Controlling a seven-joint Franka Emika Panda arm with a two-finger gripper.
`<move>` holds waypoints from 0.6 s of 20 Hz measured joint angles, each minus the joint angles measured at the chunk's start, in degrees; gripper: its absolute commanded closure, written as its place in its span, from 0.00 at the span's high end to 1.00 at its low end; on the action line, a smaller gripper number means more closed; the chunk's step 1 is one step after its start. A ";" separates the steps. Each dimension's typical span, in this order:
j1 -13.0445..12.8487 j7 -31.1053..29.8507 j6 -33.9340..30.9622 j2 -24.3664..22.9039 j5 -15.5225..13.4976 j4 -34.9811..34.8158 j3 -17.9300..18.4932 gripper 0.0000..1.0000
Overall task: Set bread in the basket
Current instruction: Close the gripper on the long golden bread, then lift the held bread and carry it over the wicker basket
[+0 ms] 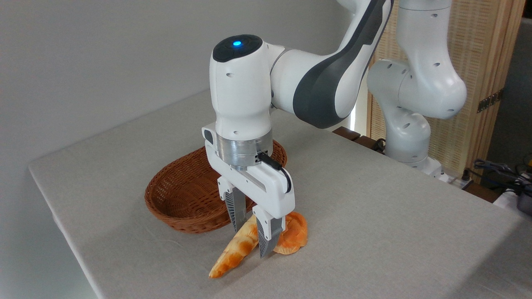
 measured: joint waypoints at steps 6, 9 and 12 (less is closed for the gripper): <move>-0.06 0.00 0.00 -0.22 0.00 0.00 -0.26 0.06; -0.45 0.00 0.00 -0.30 0.00 0.00 -0.29 0.07; -0.64 0.00 0.00 -0.46 0.00 0.05 -0.30 0.07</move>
